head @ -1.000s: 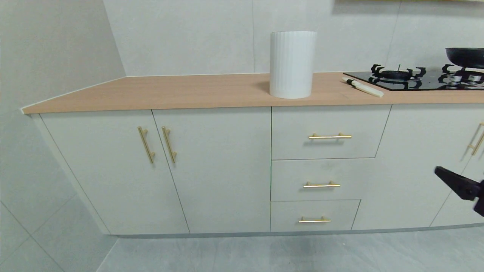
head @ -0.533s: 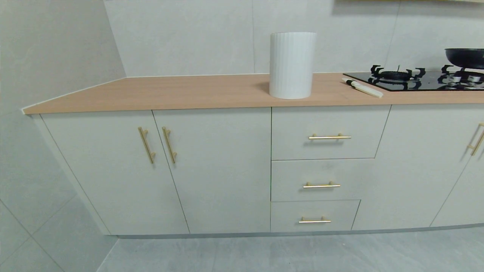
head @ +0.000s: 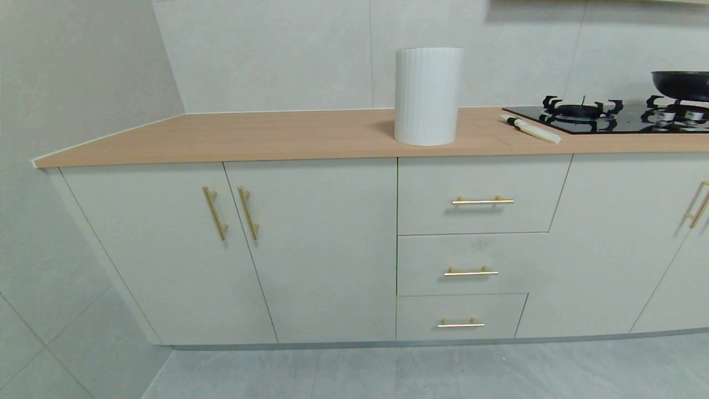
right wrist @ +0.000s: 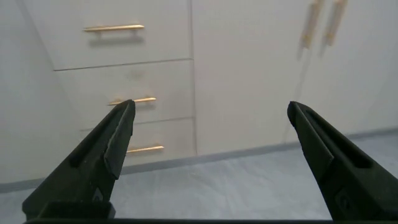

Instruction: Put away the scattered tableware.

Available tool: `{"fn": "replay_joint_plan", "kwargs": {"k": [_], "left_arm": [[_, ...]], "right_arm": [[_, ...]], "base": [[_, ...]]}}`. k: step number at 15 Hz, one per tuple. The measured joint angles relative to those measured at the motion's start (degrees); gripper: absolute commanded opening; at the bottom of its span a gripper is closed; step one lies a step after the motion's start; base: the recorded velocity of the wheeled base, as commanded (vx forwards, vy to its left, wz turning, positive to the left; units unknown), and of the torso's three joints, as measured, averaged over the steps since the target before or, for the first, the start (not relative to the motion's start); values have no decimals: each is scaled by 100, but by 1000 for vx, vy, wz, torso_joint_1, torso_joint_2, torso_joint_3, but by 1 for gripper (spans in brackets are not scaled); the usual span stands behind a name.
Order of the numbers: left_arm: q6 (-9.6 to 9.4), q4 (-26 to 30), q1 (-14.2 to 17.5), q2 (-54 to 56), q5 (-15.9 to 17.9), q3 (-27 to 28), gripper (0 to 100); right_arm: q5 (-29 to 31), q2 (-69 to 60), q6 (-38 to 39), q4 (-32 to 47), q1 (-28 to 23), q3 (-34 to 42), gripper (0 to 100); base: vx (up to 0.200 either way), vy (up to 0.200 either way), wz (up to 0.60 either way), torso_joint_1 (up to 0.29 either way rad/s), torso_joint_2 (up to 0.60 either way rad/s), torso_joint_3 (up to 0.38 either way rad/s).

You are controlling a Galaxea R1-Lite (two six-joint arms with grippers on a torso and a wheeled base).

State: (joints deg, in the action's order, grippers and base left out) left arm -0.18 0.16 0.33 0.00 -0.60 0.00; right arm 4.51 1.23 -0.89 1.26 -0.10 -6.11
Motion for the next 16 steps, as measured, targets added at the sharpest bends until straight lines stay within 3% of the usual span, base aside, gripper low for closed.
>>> {"fn": "replay_joint_plan", "kwargs": {"k": [5,16], "left_arm": [[0,0,-2,0,0,0,100],[-11,2,0,0,0,0,100]], "right_arm": [[-718,-123,7,-357,-1,562,100],[-763,-139,56,-146,10,611,100]], "base": [[0,0,0,0,0,0],[0,0,0,0,0,0]]}}
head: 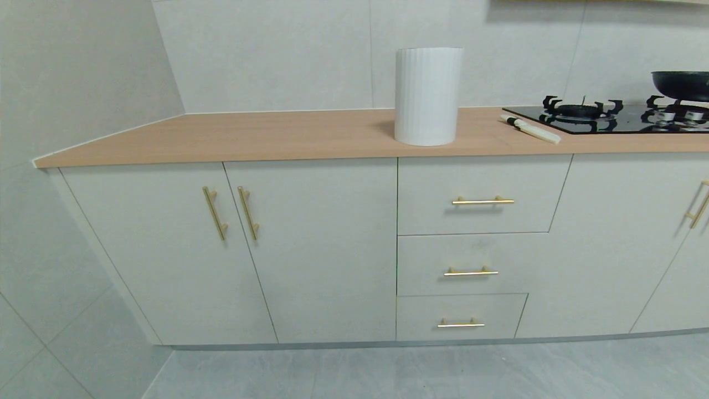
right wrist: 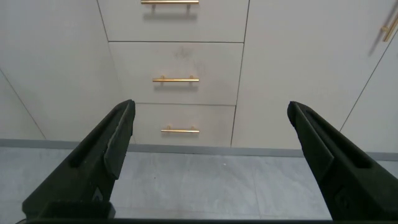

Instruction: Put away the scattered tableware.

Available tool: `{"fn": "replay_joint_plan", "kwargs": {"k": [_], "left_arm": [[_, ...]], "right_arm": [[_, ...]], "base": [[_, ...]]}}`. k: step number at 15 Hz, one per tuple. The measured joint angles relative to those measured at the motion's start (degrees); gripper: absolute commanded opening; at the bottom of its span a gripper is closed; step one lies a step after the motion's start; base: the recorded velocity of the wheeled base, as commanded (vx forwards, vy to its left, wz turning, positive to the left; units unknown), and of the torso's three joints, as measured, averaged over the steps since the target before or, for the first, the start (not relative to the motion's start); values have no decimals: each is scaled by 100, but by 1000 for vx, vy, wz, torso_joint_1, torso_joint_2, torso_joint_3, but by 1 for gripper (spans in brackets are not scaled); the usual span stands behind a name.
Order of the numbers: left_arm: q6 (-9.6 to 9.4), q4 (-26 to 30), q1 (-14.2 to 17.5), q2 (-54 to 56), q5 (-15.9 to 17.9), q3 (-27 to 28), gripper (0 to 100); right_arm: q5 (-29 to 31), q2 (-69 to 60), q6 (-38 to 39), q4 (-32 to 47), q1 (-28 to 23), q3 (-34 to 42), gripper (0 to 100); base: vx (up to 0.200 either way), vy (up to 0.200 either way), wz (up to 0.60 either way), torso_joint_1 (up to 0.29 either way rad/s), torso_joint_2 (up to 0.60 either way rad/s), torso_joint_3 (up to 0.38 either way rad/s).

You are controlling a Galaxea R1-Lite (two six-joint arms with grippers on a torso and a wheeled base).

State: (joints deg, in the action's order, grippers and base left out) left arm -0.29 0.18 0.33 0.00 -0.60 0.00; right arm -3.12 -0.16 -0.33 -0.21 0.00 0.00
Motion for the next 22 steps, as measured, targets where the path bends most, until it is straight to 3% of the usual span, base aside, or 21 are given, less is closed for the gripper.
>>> {"fn": "replay_joint_plan", "kwargs": {"k": [6,22], "left_arm": [[-46,-5,0,0,9,0,100],[5,-5,0,0,11,0,100]], "right_arm": [[-2,2,0,2,0,0,100],[-10,5,9,5,0,0,100]], "base": [[0,0,0,0,0,0],[200,0,0,1,1,3]]}}
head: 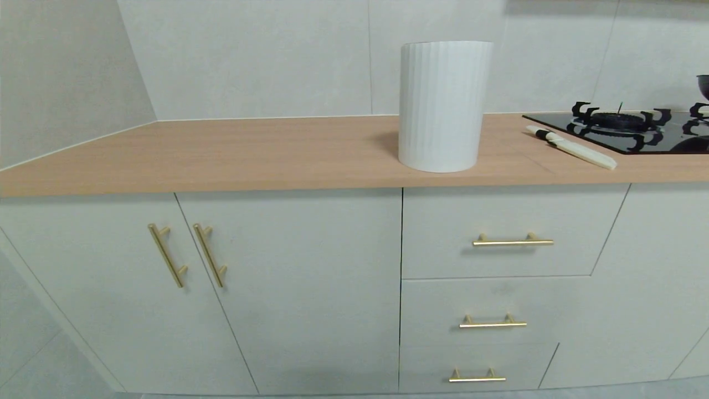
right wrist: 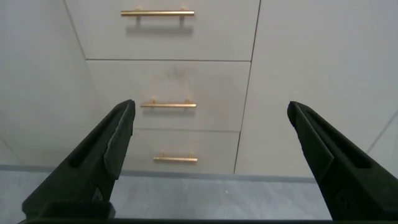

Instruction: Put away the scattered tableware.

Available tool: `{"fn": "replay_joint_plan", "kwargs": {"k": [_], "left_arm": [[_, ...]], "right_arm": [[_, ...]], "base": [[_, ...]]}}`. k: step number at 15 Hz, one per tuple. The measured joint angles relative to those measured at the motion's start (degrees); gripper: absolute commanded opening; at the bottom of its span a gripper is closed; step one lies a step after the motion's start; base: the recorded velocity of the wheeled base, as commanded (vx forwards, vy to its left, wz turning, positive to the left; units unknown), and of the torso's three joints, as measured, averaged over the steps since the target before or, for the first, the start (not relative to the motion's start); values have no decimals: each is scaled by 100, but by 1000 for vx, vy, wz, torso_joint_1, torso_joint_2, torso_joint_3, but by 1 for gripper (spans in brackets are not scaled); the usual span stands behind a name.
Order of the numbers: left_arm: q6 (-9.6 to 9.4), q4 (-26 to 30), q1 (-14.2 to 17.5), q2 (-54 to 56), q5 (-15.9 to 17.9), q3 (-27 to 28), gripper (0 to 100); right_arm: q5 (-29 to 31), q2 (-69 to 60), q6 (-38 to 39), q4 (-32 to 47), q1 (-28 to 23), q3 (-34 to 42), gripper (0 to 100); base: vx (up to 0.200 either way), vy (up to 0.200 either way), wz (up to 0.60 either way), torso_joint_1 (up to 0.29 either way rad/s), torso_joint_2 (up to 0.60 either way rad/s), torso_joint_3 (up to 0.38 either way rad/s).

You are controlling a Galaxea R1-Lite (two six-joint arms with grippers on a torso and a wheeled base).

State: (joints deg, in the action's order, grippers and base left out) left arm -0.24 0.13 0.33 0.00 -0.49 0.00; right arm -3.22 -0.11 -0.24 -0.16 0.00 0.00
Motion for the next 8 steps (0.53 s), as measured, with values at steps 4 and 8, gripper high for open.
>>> {"fn": "replay_joint_plan", "kwargs": {"k": [4,8], "left_arm": [[-2,0,0,0,-2,0,100],[-2,2,-2,0,-2,0,100]], "right_arm": [[0,0,2,0,0,0,100],[2,1,4,0,0,0,100]], "base": [[200,0,0,0,2,-1],[150,0,0,2,1,5]]}}
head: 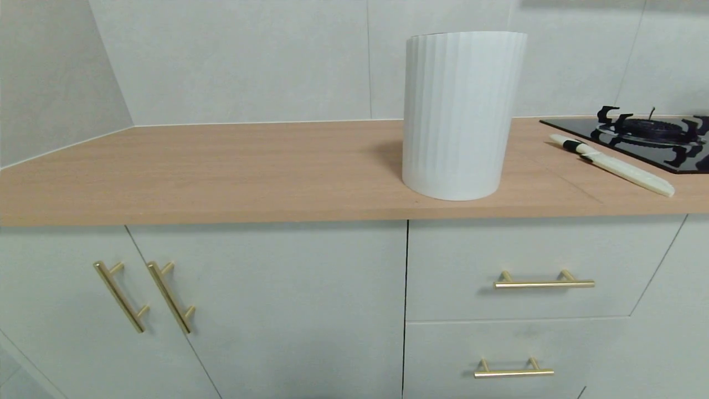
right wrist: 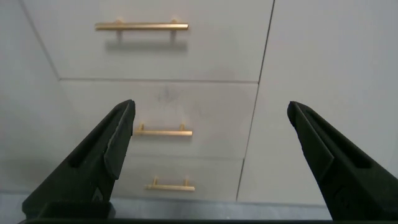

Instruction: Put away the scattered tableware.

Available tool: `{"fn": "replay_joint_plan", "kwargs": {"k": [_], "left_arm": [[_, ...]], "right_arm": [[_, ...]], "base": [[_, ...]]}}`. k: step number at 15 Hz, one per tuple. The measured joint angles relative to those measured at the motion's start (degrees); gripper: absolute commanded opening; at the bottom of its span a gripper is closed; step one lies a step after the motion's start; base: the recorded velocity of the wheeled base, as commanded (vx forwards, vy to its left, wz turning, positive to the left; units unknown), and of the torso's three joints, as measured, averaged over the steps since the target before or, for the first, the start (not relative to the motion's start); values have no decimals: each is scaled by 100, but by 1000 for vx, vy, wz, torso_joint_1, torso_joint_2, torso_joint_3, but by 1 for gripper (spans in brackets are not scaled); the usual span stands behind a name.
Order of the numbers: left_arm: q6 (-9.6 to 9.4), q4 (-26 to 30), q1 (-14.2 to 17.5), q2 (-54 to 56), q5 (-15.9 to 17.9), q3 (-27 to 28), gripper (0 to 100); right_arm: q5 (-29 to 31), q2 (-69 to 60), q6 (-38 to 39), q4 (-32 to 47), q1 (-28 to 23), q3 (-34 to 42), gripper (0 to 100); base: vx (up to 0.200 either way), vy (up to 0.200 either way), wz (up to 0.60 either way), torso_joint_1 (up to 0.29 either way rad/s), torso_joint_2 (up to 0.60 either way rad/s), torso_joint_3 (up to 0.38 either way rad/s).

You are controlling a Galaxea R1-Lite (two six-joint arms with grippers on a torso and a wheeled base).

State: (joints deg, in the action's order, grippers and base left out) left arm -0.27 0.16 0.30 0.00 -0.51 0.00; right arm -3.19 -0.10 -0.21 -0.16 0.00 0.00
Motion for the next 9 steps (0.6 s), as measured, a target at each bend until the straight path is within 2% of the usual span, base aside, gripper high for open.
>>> {"fn": "replay_joint_plan", "kwargs": {"k": [8,9], "left_arm": [[0,0,0,0,-2,0,100],[2,0,0,0,-2,0,100]], "right_arm": [[5,2,21,0,0,0,100],[2,2,21,0,0,0,100]], "base": [[0,0,0,0,0,0],[0,-200,0,7,7,-7]]}}
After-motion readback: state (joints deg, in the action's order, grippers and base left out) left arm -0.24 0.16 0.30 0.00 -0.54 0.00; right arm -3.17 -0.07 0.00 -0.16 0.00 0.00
